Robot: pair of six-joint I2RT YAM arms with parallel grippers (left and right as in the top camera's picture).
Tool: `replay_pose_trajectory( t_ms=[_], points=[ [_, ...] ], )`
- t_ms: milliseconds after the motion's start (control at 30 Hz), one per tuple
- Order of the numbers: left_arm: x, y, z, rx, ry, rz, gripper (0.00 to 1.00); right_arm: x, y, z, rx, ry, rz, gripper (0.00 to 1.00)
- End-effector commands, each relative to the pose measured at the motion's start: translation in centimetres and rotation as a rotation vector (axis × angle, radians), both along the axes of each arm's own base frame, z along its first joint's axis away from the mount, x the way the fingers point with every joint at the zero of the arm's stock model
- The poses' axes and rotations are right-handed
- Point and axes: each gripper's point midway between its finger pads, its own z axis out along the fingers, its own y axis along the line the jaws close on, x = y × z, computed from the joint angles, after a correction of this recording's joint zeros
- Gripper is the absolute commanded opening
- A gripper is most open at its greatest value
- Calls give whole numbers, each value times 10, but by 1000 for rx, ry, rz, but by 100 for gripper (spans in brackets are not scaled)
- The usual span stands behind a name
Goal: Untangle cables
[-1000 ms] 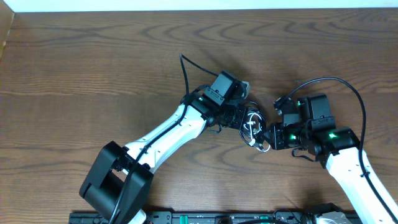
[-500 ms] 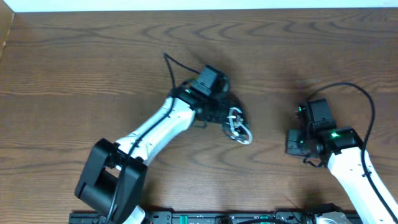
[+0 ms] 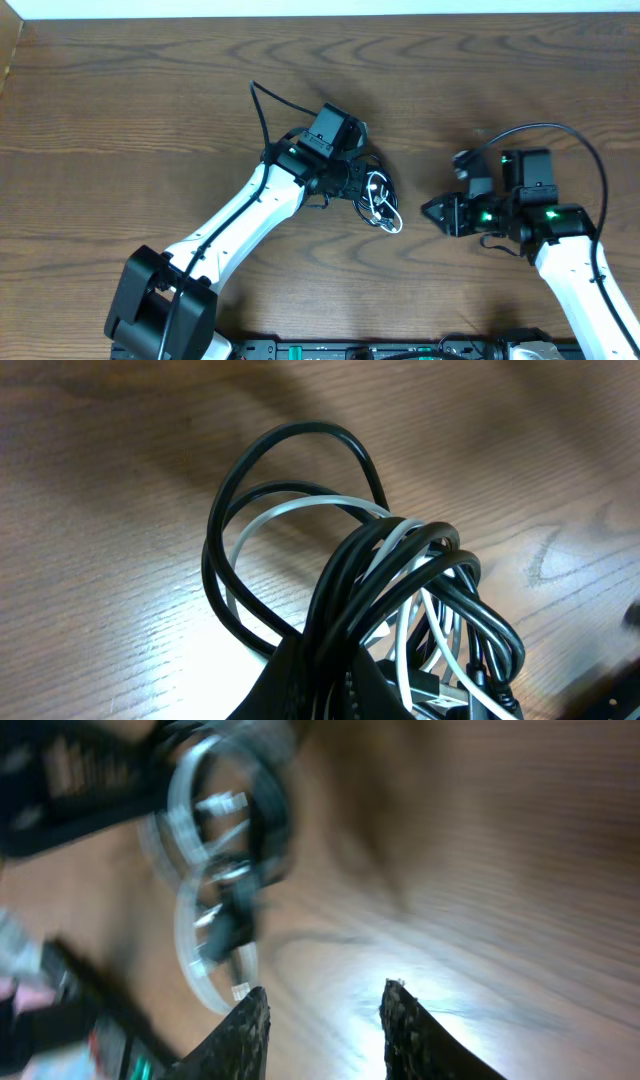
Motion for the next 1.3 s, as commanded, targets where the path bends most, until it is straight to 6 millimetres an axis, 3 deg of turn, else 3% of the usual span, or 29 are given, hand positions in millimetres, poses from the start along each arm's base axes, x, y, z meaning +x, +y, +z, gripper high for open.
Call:
replay_pose_trajectory(
  t_ms=[0,100,267,633,667,733,767,867,967,1000,1033,1100,1167,1267],
  points=[
    [-1,-3,6,-18,-18,-22,8,-19,37,16,81,-61,210,38],
    [-1,-3,6,-21,-10,-9,7,-22,41,8,14,-72,230,35],
    [-1,-4,6,-24,-6,-4,7,-13,27,-9,-169,-95,174,34],
    [-10,-13,7,-47,15,-27,7,-15,43,-5,-155,-139,223,29],
    [-11,-14,7,-47,15,-30,7,-15,44,-5,-155,-139,225,27],
    [-12,-15,7,-47,15,-36,7,-14,43,-5,-160,-139,223,6],
    [-12,-15,7,-47,15,-36,7,-14,42,-6,-165,-137,219,1],
    [-12,-14,7,-41,14,-33,7,-11,34,-14,-210,-110,171,1],
    [-7,3,-2,55,-8,12,7,-5,3,-28,-369,-63,31,1],
    [-7,10,-5,91,-7,24,8,-1,-22,-35,-477,-30,-100,1],
    [-8,12,-6,104,-6,29,7,0,-33,-37,-518,-17,-156,1],
    [-11,17,-8,127,7,33,8,-6,-91,-39,-718,51,-471,1],
    [-12,18,-9,131,12,33,7,-15,-118,-38,-787,94,-622,1],
    [-13,19,-10,136,19,32,8,-20,-141,-37,-810,138,-744,1]
  ],
)
